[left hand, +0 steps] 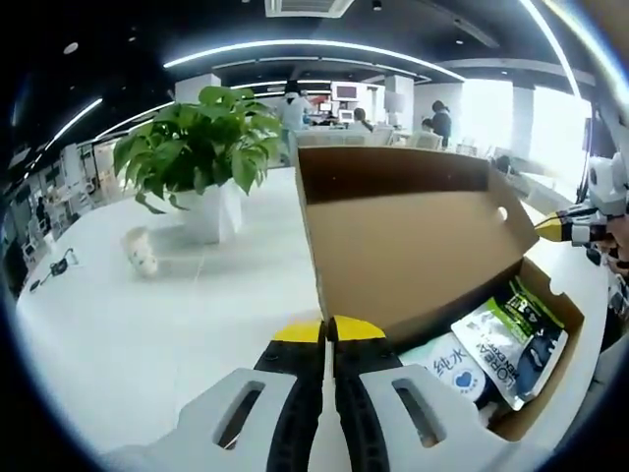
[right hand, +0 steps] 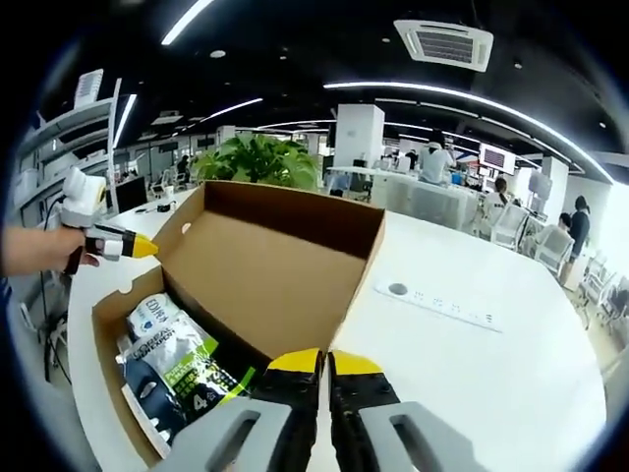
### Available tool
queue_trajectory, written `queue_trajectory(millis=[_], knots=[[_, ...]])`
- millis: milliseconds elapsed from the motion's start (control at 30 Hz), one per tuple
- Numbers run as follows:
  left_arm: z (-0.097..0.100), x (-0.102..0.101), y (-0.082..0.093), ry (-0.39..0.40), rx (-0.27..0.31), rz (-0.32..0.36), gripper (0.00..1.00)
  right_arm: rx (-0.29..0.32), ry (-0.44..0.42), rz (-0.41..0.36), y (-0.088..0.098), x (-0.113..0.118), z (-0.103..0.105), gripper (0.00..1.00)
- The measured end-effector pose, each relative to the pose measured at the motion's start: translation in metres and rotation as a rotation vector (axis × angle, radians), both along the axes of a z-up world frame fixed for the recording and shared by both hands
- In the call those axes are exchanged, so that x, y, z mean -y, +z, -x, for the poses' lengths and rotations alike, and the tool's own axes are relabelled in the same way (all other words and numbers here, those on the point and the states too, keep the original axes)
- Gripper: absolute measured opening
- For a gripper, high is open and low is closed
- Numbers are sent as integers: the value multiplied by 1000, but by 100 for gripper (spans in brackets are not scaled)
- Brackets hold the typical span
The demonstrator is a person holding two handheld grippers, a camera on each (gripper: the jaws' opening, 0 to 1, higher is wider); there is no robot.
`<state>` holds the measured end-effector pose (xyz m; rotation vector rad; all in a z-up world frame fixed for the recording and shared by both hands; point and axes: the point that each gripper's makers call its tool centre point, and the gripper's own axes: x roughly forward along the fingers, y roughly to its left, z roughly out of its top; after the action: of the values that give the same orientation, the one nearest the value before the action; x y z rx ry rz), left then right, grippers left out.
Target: Operate the shoe box by opening the lid, removing the specified soft item, and placing it in the target area until the item is outside and the box remains undamaged.
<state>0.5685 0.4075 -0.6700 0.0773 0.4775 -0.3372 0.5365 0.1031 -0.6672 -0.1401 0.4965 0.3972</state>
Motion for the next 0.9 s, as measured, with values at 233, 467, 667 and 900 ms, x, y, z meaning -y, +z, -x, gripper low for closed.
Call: queue_trajectory(millis=[233, 467, 667, 900], knots=[[-3, 0, 0, -4, -7, 1, 0, -8, -15, -28, -1, -1, -3, 0], [-5, 1, 0, -11, -17, -2, 0, -12, -14, -28, -2, -1, -7, 0], [-7, 2, 0, -19, -29, -3, 0, -27, -16, -48, -3, 1, -10, 0], [-10, 3, -2, -21, -39, -5, 0, -30, -12, -49, -5, 1, -15, 0]])
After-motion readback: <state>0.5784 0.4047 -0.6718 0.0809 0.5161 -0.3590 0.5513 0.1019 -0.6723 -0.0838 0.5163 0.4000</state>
